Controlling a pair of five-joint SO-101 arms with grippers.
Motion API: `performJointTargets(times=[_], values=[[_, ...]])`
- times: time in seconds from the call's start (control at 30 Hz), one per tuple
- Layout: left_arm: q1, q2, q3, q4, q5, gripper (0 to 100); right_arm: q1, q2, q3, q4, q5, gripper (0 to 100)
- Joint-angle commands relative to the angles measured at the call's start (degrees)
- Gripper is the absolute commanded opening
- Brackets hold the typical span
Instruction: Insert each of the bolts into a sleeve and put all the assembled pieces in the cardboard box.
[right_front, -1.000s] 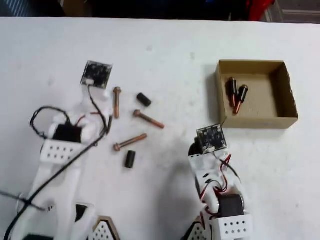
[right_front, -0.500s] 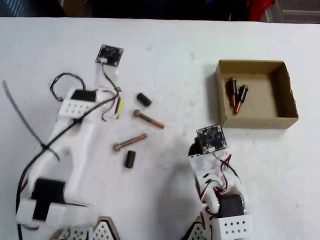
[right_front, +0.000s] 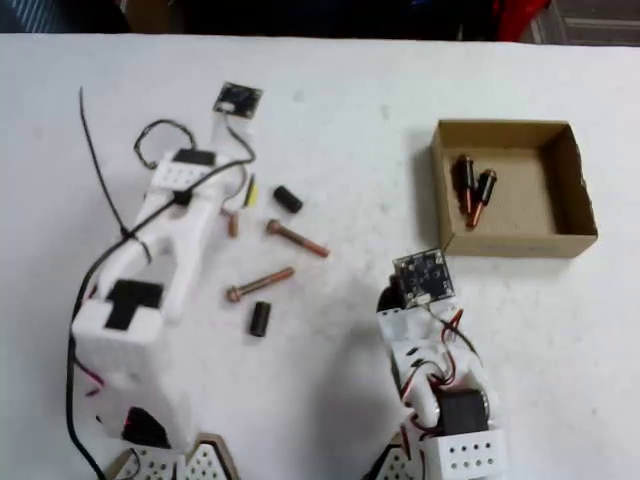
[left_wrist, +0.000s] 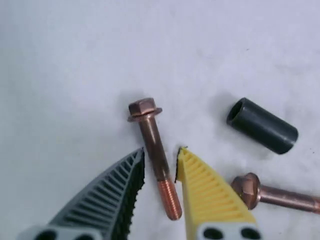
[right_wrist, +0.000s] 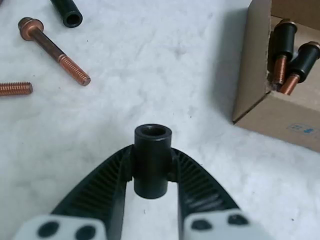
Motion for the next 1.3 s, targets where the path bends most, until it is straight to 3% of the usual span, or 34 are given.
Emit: performJointTargets(times=[0.0,0.57,0.67,0.8,1.27], values=[[0.22,2.07,-6.07,-1.32,0.09,14,-0.04,-0.48,0.44,-1.54,-0.18,1.6],[-2.51,13.32,-14.68,-1.14,0.09,13,-0.22,-0.48,0.44,-1.54,-0.18,1.6],[-2.42,14.02,-16.18,1.32,0.09,12,-0.22,-0.48,0.44,-1.54,-0.18,1.6],[-2.42,14.11,-18.73,5.63,0.09,1,-0.22,-0.48,0.44,-1.54,-0.18,1.6],[-2.59,12.70,-20.48,12.57,-0.09,4,-0.31,-0.48,0.44,-1.54,-0.18,1.6]])
